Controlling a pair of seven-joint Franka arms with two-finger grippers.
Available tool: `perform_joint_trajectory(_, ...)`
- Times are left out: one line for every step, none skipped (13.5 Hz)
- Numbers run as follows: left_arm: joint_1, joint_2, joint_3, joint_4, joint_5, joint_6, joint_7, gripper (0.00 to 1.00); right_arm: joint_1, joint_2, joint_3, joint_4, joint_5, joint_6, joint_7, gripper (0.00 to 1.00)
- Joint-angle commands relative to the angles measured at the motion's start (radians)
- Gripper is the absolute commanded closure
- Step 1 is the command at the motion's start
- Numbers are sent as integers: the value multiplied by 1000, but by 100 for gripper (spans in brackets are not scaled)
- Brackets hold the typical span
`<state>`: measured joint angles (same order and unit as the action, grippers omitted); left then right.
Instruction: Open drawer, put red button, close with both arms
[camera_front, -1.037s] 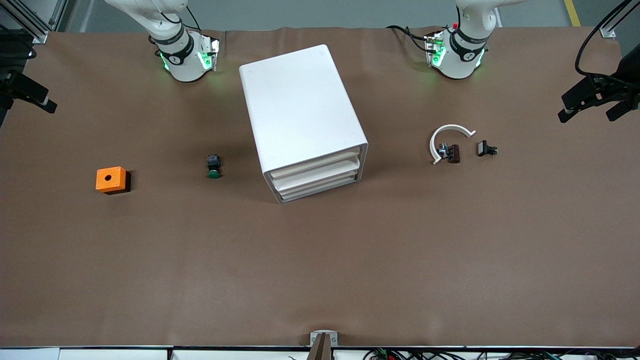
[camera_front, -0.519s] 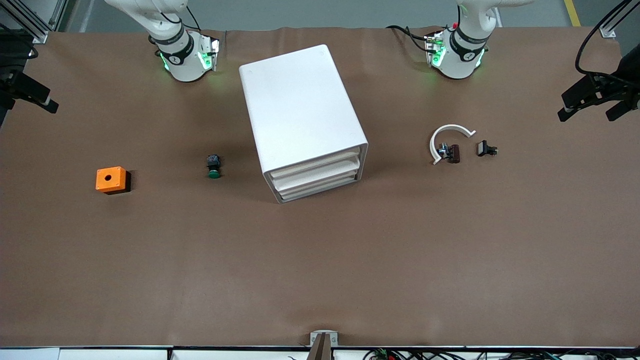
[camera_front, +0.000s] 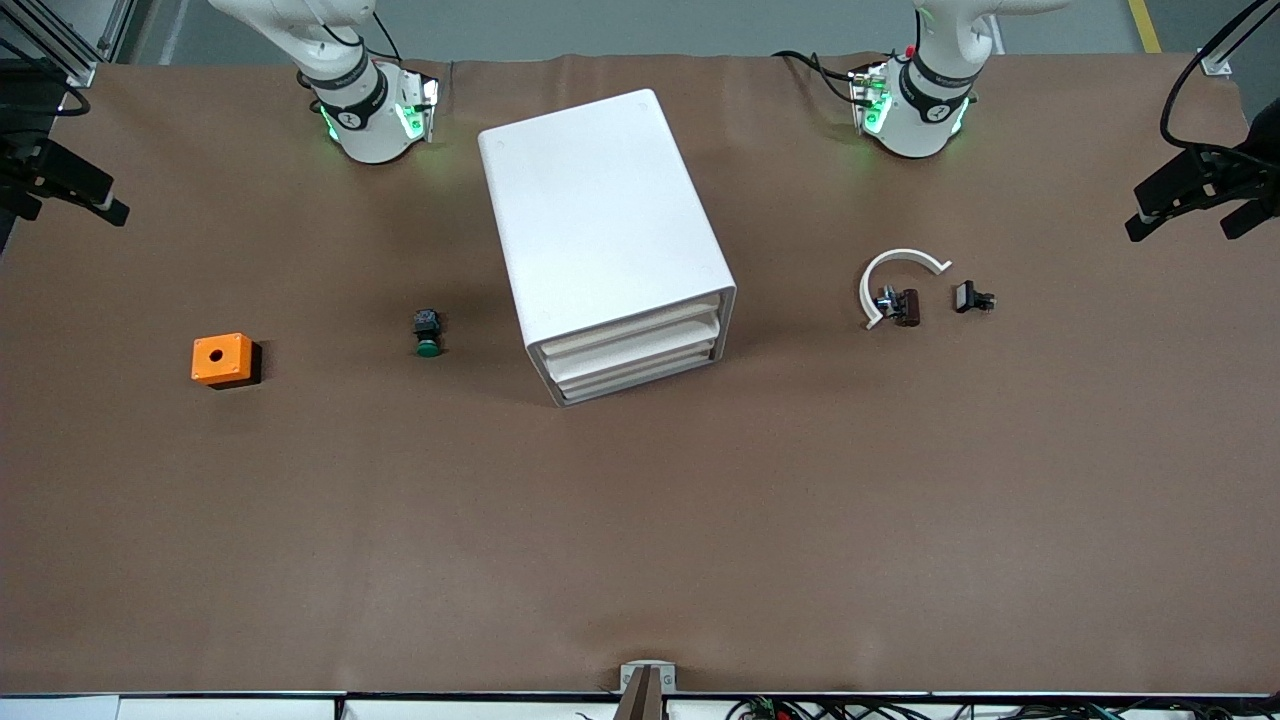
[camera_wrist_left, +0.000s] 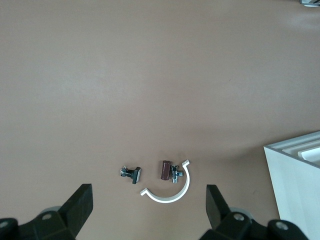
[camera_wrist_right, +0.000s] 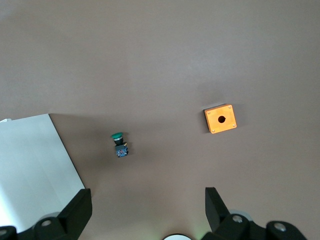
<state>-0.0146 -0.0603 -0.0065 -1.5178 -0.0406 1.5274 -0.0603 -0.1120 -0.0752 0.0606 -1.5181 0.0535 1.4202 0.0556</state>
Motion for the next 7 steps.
perform_joint_trajectory(-16,5,10,21,18,-23,16,0,8,-23,1,-27,11,11,3,0)
perform_joint_trajectory(-15,5,10,21,18,-23,13,0,21,-25,-5,-27,9,11,3,0)
perform_joint_trajectory(-16,4,8,21,16,-23,11,0,37,-25,-10,-27,6,11,3,0)
perform_joint_trajectory(-15,4,8,21,8,-26,11,0,41,-25,-12,-27,5,13,4,0)
perform_joint_trajectory(-16,5,8,21,7,-32,11,0,48,-25,-12,-25,2,13,6,0)
perform_joint_trajectory(-18,5,5,21,8,-35,8,0,61,-25,-21,-25,0,13,6,0)
perform_joint_trajectory(-19,5,5,21,16,-38,7,0,72,-23,-39,-25,0,14,6,0)
